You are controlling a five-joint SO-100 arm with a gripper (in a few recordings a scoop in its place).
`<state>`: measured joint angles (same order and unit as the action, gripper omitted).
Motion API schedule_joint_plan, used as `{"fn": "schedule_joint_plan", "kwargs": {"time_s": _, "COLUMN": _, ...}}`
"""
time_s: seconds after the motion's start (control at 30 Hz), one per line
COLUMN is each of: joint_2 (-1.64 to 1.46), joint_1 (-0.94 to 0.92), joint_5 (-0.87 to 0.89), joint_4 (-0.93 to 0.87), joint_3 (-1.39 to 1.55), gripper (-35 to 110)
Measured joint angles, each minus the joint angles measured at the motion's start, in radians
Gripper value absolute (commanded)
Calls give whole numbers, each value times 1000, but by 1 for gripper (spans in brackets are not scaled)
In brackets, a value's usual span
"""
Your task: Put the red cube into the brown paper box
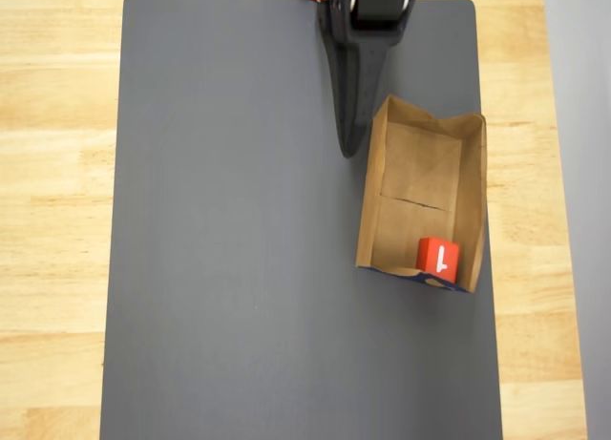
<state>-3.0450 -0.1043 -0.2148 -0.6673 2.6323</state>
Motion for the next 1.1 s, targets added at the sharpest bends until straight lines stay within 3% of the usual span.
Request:
{"fn": "schedule_joint_plan", "kwargs": {"time_s": 0.2, "joint_2": -92, "joint_1": -69, "joint_5": 97, "joint_4": -35, "joint_3": 40, "gripper": 0}}
{"fn": "schedule_joint_plan", "kwargs": {"time_s": 0.73, "joint_2": -92, "joint_1": -100, "joint_5": 109, "joint_4": -396, "joint_3": 40, "gripper": 0}}
{"fn": "schedule_joint_plan", "kwargs": {"time_s": 1.1, "joint_2": -101, "joint_1": -114, "joint_5": 123, "joint_4": -430, "joint_3": 40, "gripper": 0}}
